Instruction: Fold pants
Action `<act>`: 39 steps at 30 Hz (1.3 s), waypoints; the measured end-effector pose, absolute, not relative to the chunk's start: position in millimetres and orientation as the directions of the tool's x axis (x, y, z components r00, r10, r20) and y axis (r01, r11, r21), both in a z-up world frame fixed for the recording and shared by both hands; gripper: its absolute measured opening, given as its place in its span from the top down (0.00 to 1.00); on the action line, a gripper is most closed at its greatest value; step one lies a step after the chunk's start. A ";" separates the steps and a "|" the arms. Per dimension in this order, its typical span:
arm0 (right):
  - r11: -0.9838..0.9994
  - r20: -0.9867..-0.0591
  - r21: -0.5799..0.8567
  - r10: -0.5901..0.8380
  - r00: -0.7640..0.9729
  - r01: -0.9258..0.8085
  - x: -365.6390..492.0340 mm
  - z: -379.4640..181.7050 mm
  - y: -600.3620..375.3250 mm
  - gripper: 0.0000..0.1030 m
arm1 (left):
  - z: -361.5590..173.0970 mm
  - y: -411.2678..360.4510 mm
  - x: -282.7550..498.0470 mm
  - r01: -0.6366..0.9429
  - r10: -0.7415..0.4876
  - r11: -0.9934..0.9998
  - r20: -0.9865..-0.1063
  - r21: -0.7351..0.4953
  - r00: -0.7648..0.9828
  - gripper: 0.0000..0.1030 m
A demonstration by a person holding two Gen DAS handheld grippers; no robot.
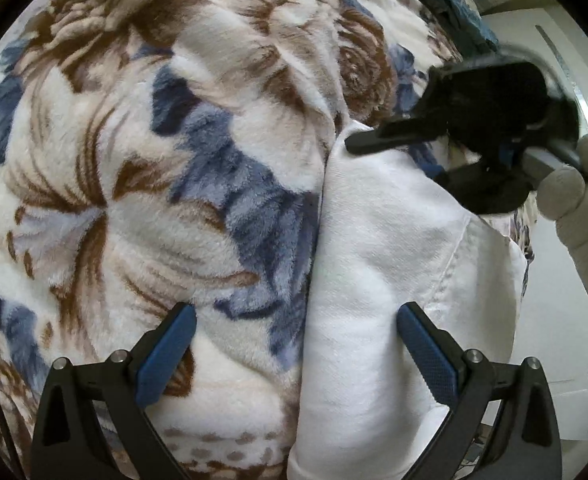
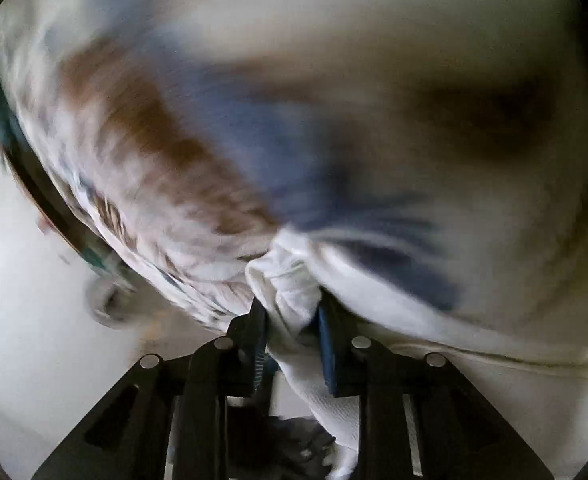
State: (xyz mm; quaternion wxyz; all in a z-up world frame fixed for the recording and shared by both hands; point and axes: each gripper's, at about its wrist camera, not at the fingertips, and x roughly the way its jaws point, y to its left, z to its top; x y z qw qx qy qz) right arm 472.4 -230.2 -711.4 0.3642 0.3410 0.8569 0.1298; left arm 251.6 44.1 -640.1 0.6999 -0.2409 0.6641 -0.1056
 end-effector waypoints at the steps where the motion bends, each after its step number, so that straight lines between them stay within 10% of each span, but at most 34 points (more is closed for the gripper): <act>1: 0.776 -0.586 0.484 0.631 -0.508 0.405 479.8 -697.2 -222.8 0.61 | -639.2 44.4 252.6 -0.168 -0.470 0.862 -0.878 -0.479 0.093 0.01; 3: 0.843 -0.686 0.489 0.530 -0.500 0.222 495.2 -665.7 -207.3 0.31 | -637.8 43.2 254.8 -0.170 -0.471 0.861 -0.877 -0.480 0.093 0.01; 7: 0.917 -0.843 0.367 0.257 -0.472 -0.155 515.4 -633.7 -181.8 0.32 | -634.9 42.6 254.6 -0.176 -0.462 0.863 -0.880 -0.474 0.106 0.01; 10: 0.911 -0.844 0.277 0.080 -0.530 -0.304 494.1 -666.5 -163.5 0.52 | -631.0 42.3 254.0 -0.161 -0.440 0.876 -0.890 -0.455 0.121 0.01; 24: 0.924 -0.931 0.322 0.348 -0.105 0.206 410.6 -521.9 -394.2 0.21 | -598.1 59.4 239.9 -0.208 -0.499 0.840 -0.864 -0.501 0.069 0.01; 29: 0.802 -0.887 0.298 0.433 -0.159 0.518 264.4 -586.1 -409.6 0.21 | -611.4 31.4 227.0 -0.228 -0.507 0.840 -0.862 -0.491 -0.012 0.01; 33: 0.617 -0.797 0.393 0.598 -0.082 0.682 199.0 -645.9 -395.2 0.59 | -613.2 4.2 219.7 -0.127 -0.415 0.904 -0.909 -0.407 -0.038 0.01; 39: 0.613 -0.798 0.438 0.602 -0.029 0.657 170.4 -610.9 -396.5 0.83 | -620.0 -17.2 221.4 -0.056 -0.342 0.939 -0.937 -0.339 -0.073 0.00</act>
